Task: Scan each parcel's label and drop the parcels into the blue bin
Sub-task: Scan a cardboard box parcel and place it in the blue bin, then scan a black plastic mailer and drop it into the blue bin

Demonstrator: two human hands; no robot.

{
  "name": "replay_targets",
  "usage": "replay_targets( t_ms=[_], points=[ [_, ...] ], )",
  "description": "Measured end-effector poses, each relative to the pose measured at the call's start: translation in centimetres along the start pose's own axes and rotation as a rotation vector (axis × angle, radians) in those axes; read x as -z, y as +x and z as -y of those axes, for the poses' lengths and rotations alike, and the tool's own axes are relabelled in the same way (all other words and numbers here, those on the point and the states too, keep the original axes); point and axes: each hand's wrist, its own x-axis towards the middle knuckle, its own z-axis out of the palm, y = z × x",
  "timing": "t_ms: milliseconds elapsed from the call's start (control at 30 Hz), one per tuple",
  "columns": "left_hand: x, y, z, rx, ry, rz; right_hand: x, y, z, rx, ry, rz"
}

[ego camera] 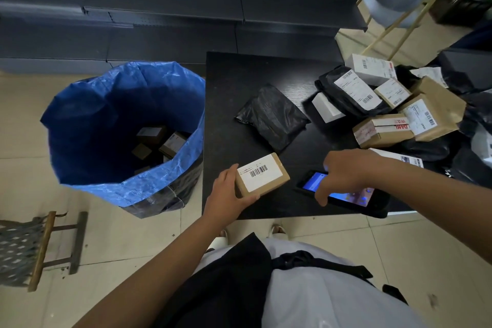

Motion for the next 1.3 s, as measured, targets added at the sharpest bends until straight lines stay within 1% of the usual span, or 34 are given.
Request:
replay_targets(
  t_ms=[100, 233, 300, 400, 500, 567, 600, 667, 733, 867, 967, 1033, 1100, 1200, 1300],
  points=[
    [0.3, 0.0, -0.1, -0.027, 0.053, 0.046, -0.6, 0.4, -0.5, 0.03, 0.131, 0.053],
    [1.2, 0.2, 0.5, -0.047, 0.135, 0.079, -2.5, 1.1, -0.1, 0.093, 0.48, 0.129],
    [1.8, 0.0, 0.9, -0.042, 0.124, 0.063, -3.7, 1.4, 0.3, 0.127, 0.635, 0.127],
    [3.3, -0.5, 2.1, 0.004, 0.05, -0.013, -5.5, 1.8, 1.0, 0.136, 0.81, 0.076],
    [6.0, -0.9, 4.0, 0.123, -0.104, -0.105, -7.3, 2.3, 1.7, 0.097, 0.921, 0.02],
    [8.4, -1.0, 5.1, 0.186, -0.189, -0.183, -8.0, 2.3, 2.1, 0.079, 1.001, 0.058],
    [9.6, -0.9, 5.6, 0.206, -0.193, -0.224, -8.2, 2.3, 2.1, 0.076, 1.043, 0.08],
    [12.8, -0.3, 6.2, 0.206, -0.172, -0.31, -8.6, 2.4, 2.1, 0.081, 1.085, 0.091],
    [16.2, 1.0, 6.2, 0.171, -0.207, -0.375, -8.8, 2.7, 1.9, 0.092, 1.098, 0.071],
    [22.3, 4.4, 4.6, 0.183, -0.271, -0.428, -8.5, 2.9, 1.8, 0.108, 1.195, 0.075],
    [24.4, 6.3, 2.9, 0.208, -0.271, -0.485, -8.5, 3.0, 1.2, 0.127, 1.251, 0.068],
    [23.8, 6.7, 1.7, 0.195, -0.24, -0.509, -8.8, 3.1, 0.5, 0.122, 1.263, 0.05],
    [21.4, 6.7, 0.3, 0.181, -0.228, -0.448, -9.3, 3.1, -0.4, 0.121, 1.293, 0.043],
    [15.0, 6.5, -1.5, 0.183, -0.276, -0.221, -10.3, 2.8, -2.2, 0.106, 1.322, 0.033],
    [7.6, 6.5, -3.2, 0.226, -0.277, -0.014, -11.2, 2.5, -4.5, 0.092, 1.368, 0.015]
  ],
)
